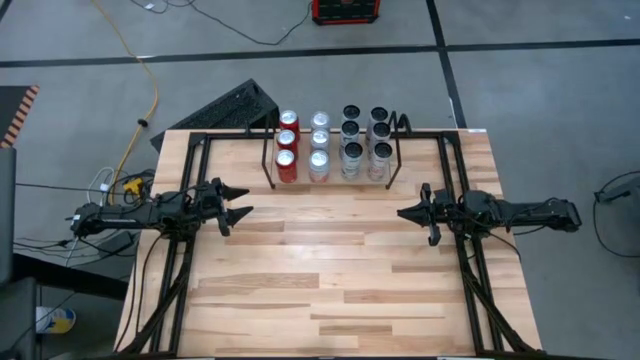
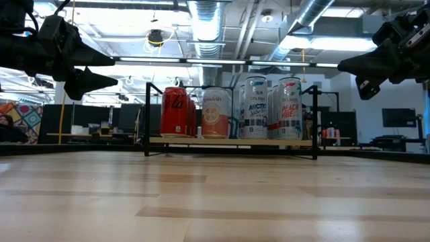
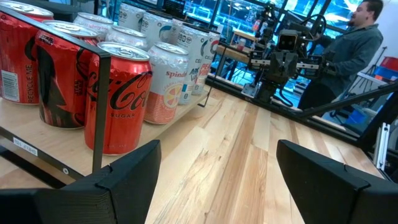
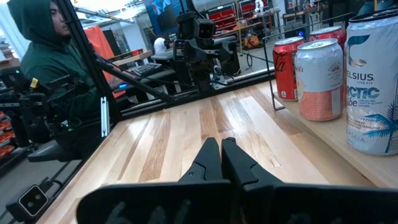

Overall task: Place canned beverage on shelf
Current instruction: Return to Home Position

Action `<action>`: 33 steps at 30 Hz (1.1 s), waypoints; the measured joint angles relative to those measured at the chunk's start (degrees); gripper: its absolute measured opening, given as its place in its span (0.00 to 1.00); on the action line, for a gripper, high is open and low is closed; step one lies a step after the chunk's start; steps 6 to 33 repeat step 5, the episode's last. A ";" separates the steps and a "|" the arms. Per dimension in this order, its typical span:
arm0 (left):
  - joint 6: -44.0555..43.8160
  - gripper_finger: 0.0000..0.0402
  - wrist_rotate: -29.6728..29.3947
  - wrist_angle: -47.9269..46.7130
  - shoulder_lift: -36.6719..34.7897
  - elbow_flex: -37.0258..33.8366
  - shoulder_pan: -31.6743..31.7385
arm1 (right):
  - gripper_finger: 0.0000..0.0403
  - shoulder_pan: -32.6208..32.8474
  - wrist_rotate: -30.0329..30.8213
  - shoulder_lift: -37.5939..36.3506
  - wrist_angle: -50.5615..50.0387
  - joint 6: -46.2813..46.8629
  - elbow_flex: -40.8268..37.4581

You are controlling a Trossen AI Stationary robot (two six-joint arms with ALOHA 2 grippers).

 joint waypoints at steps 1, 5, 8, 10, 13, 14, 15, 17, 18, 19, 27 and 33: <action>-0.01 0.76 -0.02 -0.02 0.00 0.00 0.00 | 0.00 -0.01 0.00 0.00 0.01 -0.02 0.00; -0.02 0.76 0.00 -0.01 0.00 0.00 -0.01 | 0.00 -0.01 0.00 0.00 0.00 0.01 0.00; -0.02 0.76 0.00 -0.01 0.00 0.00 -0.01 | 0.00 -0.01 0.00 0.00 0.00 0.01 0.00; -0.02 0.76 0.00 -0.01 0.00 0.00 -0.01 | 0.00 -0.01 0.00 0.00 0.00 0.01 0.00; -0.02 0.76 0.00 -0.01 0.00 0.00 -0.01 | 0.00 -0.01 0.00 0.00 0.00 0.01 0.00; -0.02 0.76 0.00 -0.01 0.00 0.00 -0.01 | 0.00 -0.01 0.00 0.00 0.00 0.01 0.00; -0.02 0.76 0.00 -0.01 0.00 0.00 -0.01 | 0.00 -0.01 0.00 0.00 0.00 0.01 0.00; -0.02 0.76 0.00 -0.01 0.00 0.00 -0.01 | 0.00 -0.01 0.00 0.00 0.00 0.01 0.00; -0.02 0.76 0.00 -0.01 0.00 0.00 -0.01 | 0.00 -0.01 0.00 0.00 0.00 0.01 0.00; -0.02 0.76 0.00 -0.01 0.00 0.00 -0.01 | 0.00 -0.01 0.00 0.00 0.00 0.01 0.00; -0.02 0.76 0.00 -0.01 0.00 0.00 -0.01 | 0.00 -0.01 0.00 0.00 0.00 0.01 0.00; -0.02 0.76 0.00 -0.01 0.00 0.00 -0.01 | 0.00 -0.01 0.00 0.00 0.00 0.01 0.00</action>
